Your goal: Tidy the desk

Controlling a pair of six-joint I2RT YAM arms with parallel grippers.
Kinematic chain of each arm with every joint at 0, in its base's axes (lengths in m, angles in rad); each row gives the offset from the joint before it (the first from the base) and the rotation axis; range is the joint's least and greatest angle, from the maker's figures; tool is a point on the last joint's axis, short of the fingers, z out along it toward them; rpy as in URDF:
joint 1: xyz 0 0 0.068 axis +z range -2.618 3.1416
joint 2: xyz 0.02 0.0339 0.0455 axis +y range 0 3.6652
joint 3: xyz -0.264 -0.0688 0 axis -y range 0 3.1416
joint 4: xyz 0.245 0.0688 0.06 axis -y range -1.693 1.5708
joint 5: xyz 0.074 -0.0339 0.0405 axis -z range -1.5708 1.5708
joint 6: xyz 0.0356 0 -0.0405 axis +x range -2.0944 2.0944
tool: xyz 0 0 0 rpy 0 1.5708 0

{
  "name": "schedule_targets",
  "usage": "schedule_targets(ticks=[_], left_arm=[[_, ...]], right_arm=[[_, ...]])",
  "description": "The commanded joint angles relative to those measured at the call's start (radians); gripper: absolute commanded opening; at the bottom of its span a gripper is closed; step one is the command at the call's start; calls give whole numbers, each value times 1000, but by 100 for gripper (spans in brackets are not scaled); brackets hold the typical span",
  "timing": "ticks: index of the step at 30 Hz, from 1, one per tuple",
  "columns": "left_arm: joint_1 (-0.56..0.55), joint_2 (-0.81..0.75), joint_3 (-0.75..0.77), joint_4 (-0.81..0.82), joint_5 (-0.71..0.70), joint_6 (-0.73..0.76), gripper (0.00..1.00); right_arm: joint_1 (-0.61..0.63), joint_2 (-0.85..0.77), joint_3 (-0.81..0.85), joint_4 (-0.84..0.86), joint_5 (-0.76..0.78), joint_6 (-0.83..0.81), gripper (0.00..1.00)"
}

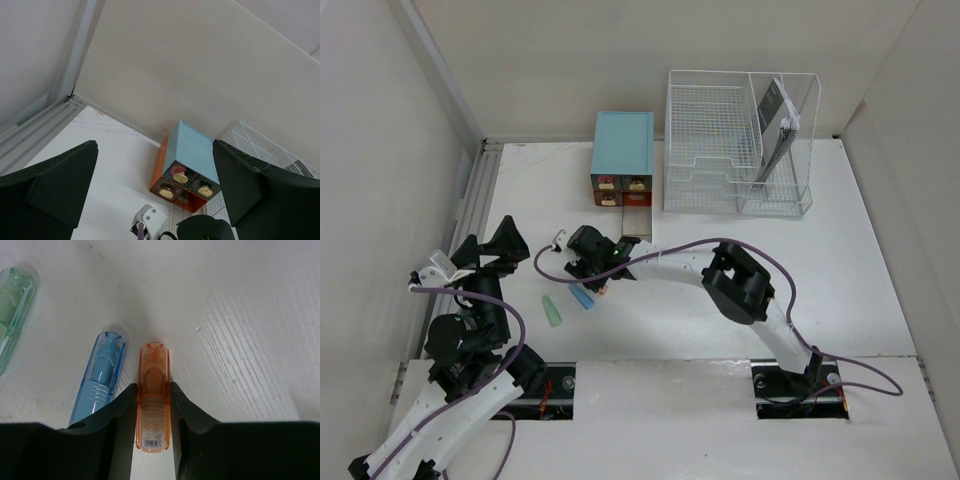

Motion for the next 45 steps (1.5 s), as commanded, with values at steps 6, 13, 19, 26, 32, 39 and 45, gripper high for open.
schedule_targets(ticks=[6,13,19,26,32,39,45], left_arm=[[2,-22,24,29,9,2,99],[2,-22,24,29,18,-7,99],[2,-22,24,29,27,-7,98],[2,11,24,29,38,-7,98],[2,54,24,20,72,-7,98],[2,73,24,11,81,-16,98],[2,74,24,11,90,-16,98]], right_arm=[[5,-96,51,21,174,-75,13],[-27,-219,51,73,335,-159,11],[-90,-297,40,118,417,-216,11],[-219,-288,59,98,394,-225,11],[-243,-208,91,60,351,-225,11],[-243,-152,120,20,305,-225,16],[-253,-107,141,-29,285,-216,22]])
